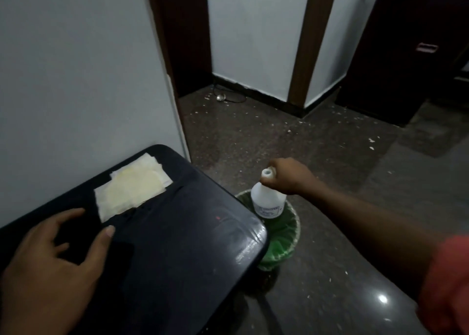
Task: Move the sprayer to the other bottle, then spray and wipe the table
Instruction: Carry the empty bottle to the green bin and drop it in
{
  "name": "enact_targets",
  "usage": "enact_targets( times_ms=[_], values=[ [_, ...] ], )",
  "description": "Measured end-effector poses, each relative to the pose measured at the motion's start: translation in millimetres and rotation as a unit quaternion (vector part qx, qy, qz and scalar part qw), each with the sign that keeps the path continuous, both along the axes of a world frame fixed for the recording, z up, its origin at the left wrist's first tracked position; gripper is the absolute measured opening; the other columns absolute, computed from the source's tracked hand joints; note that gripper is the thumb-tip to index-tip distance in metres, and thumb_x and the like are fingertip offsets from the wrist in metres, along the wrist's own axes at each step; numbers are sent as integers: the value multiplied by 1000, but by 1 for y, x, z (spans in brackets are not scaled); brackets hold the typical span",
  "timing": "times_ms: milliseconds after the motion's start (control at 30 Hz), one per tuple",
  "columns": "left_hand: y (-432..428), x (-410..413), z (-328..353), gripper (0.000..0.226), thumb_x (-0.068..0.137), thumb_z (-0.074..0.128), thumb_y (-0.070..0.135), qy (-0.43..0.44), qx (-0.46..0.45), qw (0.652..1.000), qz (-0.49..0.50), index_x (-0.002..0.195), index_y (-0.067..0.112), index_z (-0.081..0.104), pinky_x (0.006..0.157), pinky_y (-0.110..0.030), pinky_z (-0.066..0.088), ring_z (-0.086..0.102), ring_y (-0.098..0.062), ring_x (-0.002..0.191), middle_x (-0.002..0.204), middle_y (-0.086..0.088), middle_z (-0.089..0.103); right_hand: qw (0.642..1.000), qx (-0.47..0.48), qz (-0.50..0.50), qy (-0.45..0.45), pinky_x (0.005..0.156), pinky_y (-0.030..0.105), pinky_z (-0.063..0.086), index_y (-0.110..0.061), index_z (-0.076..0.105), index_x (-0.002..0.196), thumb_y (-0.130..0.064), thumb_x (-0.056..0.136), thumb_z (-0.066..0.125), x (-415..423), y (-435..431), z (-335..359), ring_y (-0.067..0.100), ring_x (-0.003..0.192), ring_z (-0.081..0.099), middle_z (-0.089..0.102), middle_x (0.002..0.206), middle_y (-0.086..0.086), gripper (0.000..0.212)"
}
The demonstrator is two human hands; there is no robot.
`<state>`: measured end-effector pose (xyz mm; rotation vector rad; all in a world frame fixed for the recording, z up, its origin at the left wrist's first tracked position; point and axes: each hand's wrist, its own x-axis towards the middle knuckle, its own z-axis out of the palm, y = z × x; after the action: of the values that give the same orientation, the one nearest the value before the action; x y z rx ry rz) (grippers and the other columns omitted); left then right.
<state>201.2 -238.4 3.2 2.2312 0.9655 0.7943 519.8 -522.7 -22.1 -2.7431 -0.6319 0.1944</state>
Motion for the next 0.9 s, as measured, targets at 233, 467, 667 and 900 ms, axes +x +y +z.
enact_targets(
  times_ms=[233,467,667,900],
  values=[
    [-72,78,59,42,76,71,49,-48,98,976,-187,113,33,58,69,-35,49,55,-16,90,105,21,47,999,-34,-2,30,62,31,45,-18,64,91,-47,78,56,0,-2,-18,27,77,62,70,93,9,33],
    [-133,130,79,41,82,74,29,-22,82,953,-291,118,13,61,85,-31,42,52,-16,105,116,-6,61,997,-70,-10,26,66,34,47,-17,65,103,-50,78,57,7,-12,-31,28,81,61,69,101,10,42],
    [-156,152,71,43,82,72,32,-8,74,946,-314,119,14,61,77,-32,43,53,-19,83,120,-6,61,996,-83,-12,26,66,34,44,-16,63,107,-56,79,58,17,-17,-46,30,86,63,69,106,11,50],
    [-162,159,59,42,82,72,34,6,81,945,-318,118,16,61,76,-32,43,57,-22,86,118,-6,61,993,9,-73,89,88,43,45,2,29,143,-54,88,41,22,-19,-43,39,118,56,53,136,27,79]
  ],
)
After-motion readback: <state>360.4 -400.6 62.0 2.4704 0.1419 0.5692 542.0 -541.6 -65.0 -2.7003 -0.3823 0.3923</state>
